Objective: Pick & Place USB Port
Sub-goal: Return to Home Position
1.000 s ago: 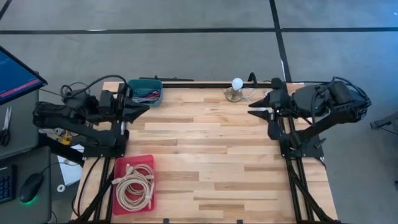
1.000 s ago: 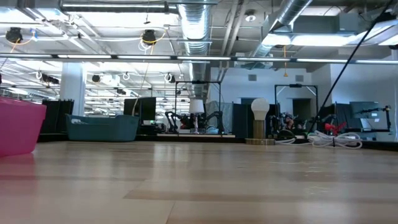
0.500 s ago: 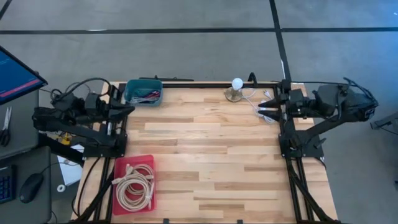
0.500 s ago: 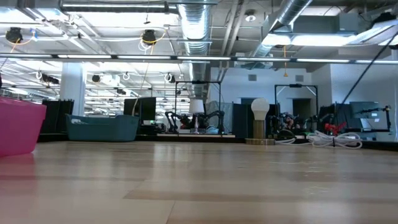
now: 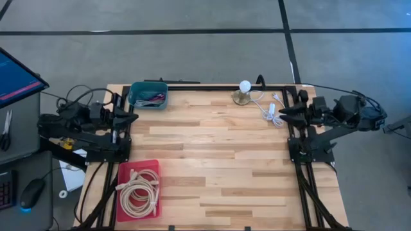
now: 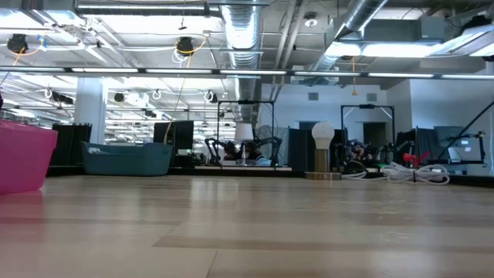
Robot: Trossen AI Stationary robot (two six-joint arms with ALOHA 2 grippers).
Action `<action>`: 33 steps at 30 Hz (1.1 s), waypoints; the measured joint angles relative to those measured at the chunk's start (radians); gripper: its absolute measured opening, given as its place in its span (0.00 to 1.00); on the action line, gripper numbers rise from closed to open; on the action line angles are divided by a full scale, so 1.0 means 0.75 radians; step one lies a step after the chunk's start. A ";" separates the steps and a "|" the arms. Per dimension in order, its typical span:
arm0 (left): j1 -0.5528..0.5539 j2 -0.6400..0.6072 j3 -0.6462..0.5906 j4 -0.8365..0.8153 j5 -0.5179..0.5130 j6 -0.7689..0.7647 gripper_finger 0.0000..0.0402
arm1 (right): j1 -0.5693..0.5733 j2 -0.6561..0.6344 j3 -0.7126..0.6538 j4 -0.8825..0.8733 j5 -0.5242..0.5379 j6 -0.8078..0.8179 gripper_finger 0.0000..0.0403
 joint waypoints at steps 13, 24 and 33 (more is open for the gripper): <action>0.000 -0.215 -0.155 0.009 -0.001 0.000 0.03 | 0.000 -0.187 -0.169 0.064 0.005 -0.009 0.23; 0.000 -0.324 -0.266 0.097 -0.002 0.007 0.03 | 0.000 -0.389 -0.282 0.079 -0.148 -0.059 0.23; 0.000 -0.220 -0.364 0.411 -0.002 0.035 0.03 | 0.001 -0.556 -0.354 0.137 -0.275 -0.112 0.23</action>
